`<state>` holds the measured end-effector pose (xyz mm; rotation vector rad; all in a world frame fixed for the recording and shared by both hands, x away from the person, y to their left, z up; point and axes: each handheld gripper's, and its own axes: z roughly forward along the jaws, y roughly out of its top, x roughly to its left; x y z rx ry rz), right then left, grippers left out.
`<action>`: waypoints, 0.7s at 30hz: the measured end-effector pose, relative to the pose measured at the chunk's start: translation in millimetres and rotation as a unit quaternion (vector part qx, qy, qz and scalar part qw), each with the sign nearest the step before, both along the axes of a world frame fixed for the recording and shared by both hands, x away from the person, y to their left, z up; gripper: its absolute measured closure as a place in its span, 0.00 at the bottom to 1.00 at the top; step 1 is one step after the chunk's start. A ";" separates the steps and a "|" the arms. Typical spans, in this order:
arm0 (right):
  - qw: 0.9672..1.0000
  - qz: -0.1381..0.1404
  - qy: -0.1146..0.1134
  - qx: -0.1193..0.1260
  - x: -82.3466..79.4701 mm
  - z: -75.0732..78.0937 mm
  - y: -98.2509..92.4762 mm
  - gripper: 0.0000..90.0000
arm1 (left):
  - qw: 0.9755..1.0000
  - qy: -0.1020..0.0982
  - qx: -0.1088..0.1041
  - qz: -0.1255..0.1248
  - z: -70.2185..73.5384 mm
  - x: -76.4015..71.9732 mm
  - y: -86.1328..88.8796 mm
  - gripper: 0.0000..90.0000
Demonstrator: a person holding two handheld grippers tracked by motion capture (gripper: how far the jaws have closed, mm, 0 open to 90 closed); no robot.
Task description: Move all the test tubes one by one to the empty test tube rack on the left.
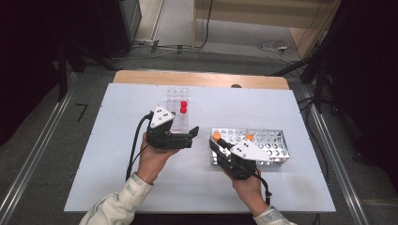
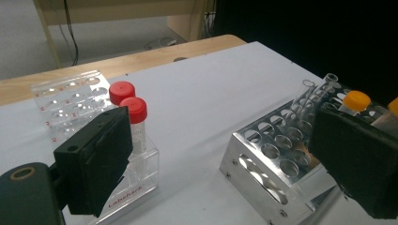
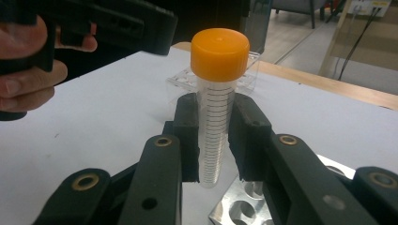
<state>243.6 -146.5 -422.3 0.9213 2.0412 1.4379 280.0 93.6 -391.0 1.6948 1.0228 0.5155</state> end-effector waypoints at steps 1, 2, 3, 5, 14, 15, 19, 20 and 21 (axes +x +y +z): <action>1.000 0.002 0.002 -0.001 0.1 -0.8 1.9 0.79 | 1.000 -0.002 -0.003 -0.001 1.6 -1.8 0.7 0.09; 1.000 0.005 0.003 -0.002 0.3 -1.7 3.9 0.79 | 1.000 -0.003 -0.007 -0.004 3.1 -3.8 1.1 0.09; 1.000 0.008 0.006 -0.004 0.5 -2.7 6.1 0.79 | 1.000 -0.004 -0.009 -0.006 4.5 -6.0 0.9 0.09; 1.000 0.013 0.007 -0.007 1.5 -4.9 10.1 0.79 | 1.000 -0.009 -0.010 -0.016 7.0 -10.9 0.0 0.10; 0.999 0.023 0.030 -0.015 10.5 -13.7 23.6 0.79 | 0.998 -0.019 0.000 -0.068 8.7 -25.2 -13.1 0.20; 0.999 0.024 0.032 -0.014 11.2 -14.0 24.4 0.79 | 0.997 -0.017 0.004 -0.074 7.2 -25.4 -15.1 0.24; 0.999 0.027 0.033 -0.016 11.2 -14.2 26.2 0.79 | 0.995 -0.016 0.016 -0.098 1.3 -25.6 -21.0 0.40; 0.999 0.027 0.032 -0.017 11.2 -14.4 26.3 0.79 | 0.994 -0.016 0.020 -0.101 0.1 -26.0 -22.7 0.44; 0.999 0.028 0.032 -0.017 11.2 -14.4 26.2 0.79 | 0.994 -0.017 0.023 -0.105 -0.5 -26.1 -23.3 0.48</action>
